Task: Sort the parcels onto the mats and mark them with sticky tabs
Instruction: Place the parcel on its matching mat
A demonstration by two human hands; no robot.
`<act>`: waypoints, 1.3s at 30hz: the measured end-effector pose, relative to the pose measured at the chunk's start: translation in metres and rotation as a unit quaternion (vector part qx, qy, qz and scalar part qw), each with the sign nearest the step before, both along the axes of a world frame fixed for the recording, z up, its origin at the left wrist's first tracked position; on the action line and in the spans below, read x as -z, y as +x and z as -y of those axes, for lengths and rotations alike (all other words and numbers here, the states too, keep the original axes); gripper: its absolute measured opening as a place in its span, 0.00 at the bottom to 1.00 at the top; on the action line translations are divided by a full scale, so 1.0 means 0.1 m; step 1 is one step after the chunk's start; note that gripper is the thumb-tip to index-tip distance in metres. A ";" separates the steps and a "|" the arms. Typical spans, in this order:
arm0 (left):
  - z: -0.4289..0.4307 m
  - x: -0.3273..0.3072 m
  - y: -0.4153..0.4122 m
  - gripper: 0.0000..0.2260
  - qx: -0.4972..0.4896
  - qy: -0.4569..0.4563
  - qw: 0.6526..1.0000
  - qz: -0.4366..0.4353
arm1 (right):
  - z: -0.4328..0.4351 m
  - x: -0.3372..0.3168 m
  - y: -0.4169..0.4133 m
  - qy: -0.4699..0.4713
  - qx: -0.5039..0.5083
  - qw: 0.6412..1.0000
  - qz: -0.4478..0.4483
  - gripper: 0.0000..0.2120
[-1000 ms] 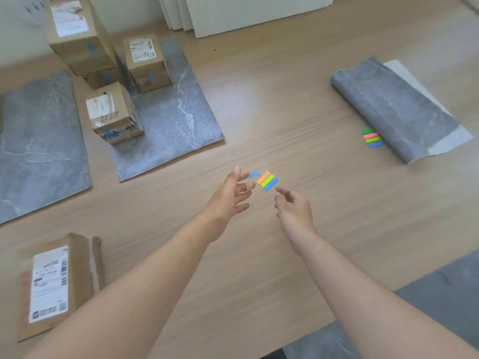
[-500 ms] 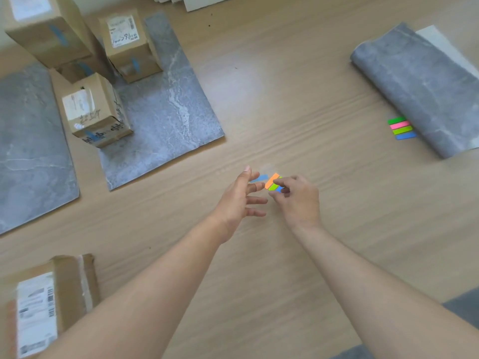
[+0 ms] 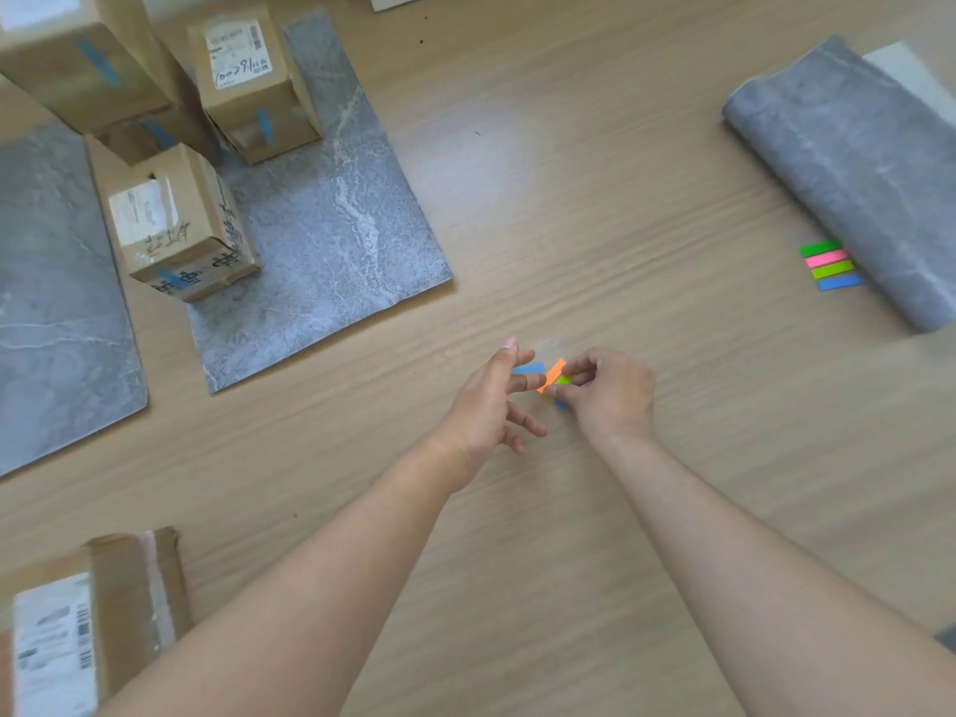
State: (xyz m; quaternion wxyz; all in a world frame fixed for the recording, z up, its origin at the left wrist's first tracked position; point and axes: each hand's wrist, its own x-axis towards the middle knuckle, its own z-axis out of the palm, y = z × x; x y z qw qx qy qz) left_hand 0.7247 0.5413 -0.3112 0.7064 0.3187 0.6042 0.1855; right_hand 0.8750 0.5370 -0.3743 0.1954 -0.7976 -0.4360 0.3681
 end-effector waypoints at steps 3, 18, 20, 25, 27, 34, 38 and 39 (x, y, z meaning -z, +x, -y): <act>-0.01 -0.01 0.01 0.24 0.006 -0.007 1.000 -0.009 | -0.01 0.00 0.00 0.004 -0.044 0.998 0.043 0.05; 0.04 -0.08 0.08 0.28 0.042 -0.047 0.998 -0.016 | 0.09 0.01 0.10 0.092 -0.246 0.956 0.131 0.09; 0.04 -0.12 0.10 0.28 0.060 -0.057 0.996 -0.023 | 0.08 0.03 0.12 0.102 -0.248 0.956 0.122 0.08; 0.02 -0.25 0.14 0.20 0.110 -0.074 0.991 -0.024 | 0.06 0.03 0.16 0.119 -0.244 0.955 0.117 0.06; 0.02 -0.29 0.15 0.17 0.122 -0.076 0.989 -0.022 | 0.05 0.02 0.17 0.117 -0.243 0.956 0.116 0.06; 0.02 -0.24 0.17 0.29 0.153 -0.075 0.985 -0.028 | 0.05 0.01 0.21 0.063 -0.078 0.995 0.027 0.06; 0.02 -0.24 0.19 0.32 0.150 -0.077 0.985 -0.035 | 0.08 -0.01 0.27 0.046 0.124 0.990 -0.043 0.10; 0.03 -0.24 0.19 0.33 0.154 -0.074 0.985 -0.041 | 0.09 -0.03 0.29 0.052 0.172 0.982 -0.058 0.10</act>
